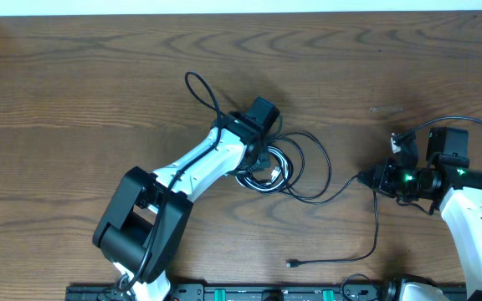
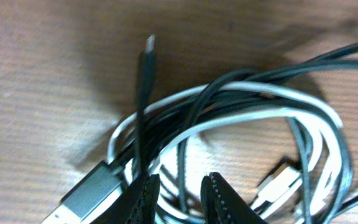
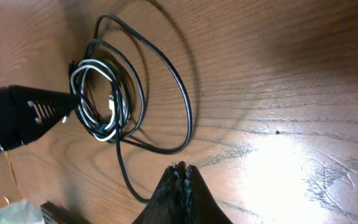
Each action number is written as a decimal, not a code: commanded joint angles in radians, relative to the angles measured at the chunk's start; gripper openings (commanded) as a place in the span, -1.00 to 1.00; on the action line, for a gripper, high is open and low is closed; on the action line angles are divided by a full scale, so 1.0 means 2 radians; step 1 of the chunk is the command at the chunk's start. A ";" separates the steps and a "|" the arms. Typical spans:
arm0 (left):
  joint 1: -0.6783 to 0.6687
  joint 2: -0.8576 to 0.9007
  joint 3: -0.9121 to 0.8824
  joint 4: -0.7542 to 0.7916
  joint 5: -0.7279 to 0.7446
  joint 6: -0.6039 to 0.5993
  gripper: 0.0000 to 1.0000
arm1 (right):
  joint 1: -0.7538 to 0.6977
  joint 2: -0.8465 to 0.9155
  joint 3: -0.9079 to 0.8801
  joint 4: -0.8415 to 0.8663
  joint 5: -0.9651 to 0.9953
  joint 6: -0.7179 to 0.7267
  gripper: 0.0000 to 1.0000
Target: Untangle cables
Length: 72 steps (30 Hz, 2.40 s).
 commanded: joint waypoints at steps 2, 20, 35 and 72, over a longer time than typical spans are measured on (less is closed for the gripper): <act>-0.002 -0.010 -0.007 0.011 0.002 -0.003 -0.44 | -0.001 0.002 0.007 0.000 -0.004 -0.022 -0.98; -0.008 0.006 -0.007 0.016 0.002 -0.012 -0.58 | -0.001 0.002 0.007 0.000 -0.004 -0.022 -0.98; -0.008 0.007 -0.007 0.014 -0.005 -0.012 -0.58 | -0.001 0.002 0.007 0.000 -0.004 -0.022 -0.98; -0.008 0.007 -0.080 0.119 -0.006 -0.037 -0.56 | -0.001 0.002 0.007 0.000 -0.004 -0.022 -0.98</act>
